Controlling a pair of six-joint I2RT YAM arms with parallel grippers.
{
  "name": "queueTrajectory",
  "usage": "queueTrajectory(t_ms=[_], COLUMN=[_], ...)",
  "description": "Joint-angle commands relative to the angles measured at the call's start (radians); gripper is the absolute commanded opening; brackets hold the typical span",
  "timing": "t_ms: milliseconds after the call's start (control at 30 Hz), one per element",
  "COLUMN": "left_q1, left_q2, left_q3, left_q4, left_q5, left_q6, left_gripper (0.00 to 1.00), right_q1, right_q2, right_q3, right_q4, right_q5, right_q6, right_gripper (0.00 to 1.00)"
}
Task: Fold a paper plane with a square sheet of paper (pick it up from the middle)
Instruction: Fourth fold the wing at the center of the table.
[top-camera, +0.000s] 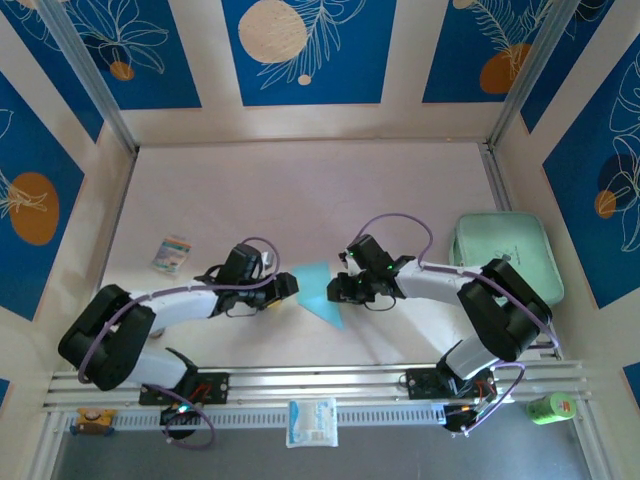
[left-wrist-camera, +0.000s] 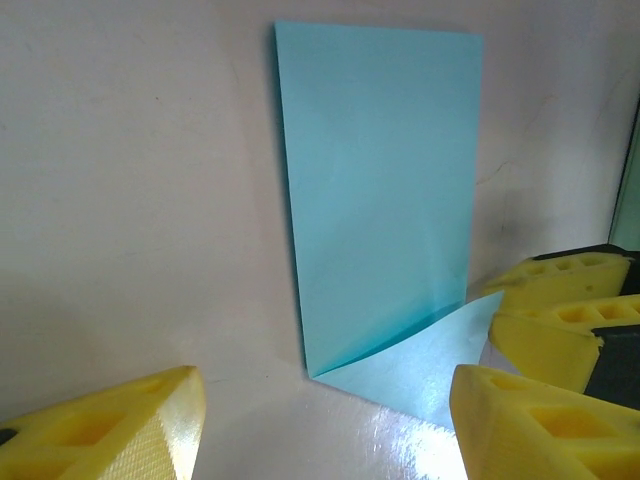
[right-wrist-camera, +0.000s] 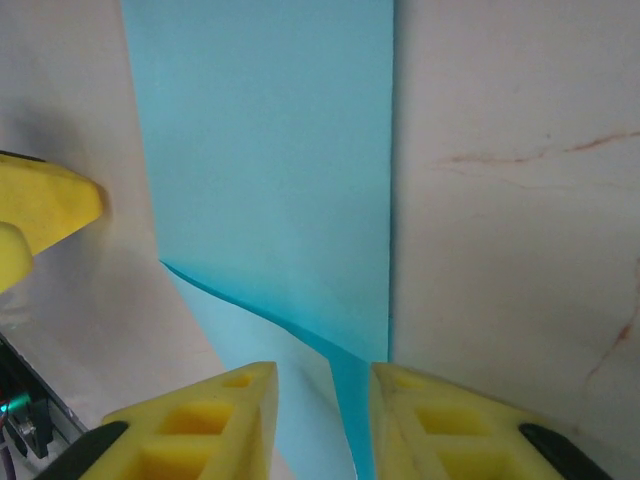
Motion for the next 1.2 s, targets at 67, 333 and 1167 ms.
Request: queueTrajectory(t_ms=[67, 333, 1167], left_q1=[0.011, 0.010, 0.030], left_q2=[0.027, 0.044, 0.180], left_q3=[0.010, 0.017, 0.079], left_q4=[0.047, 0.058, 0.202], left_q5=[0.047, 0.059, 0.169], left_q6=[-0.026, -0.041, -0.113], left_gripper=[0.66, 0.66, 0.56], right_q1=[-0.010, -0.016, -0.064], right_q2=[-0.031, -0.041, -0.141], right_q3=[-0.011, -0.016, -0.134], right_q4=[0.019, 0.015, 0.163], right_q5=[-0.063, -0.071, -0.162], right_q6=[-0.034, -0.043, -0.007], right_gripper=[0.21, 0.10, 0.08])
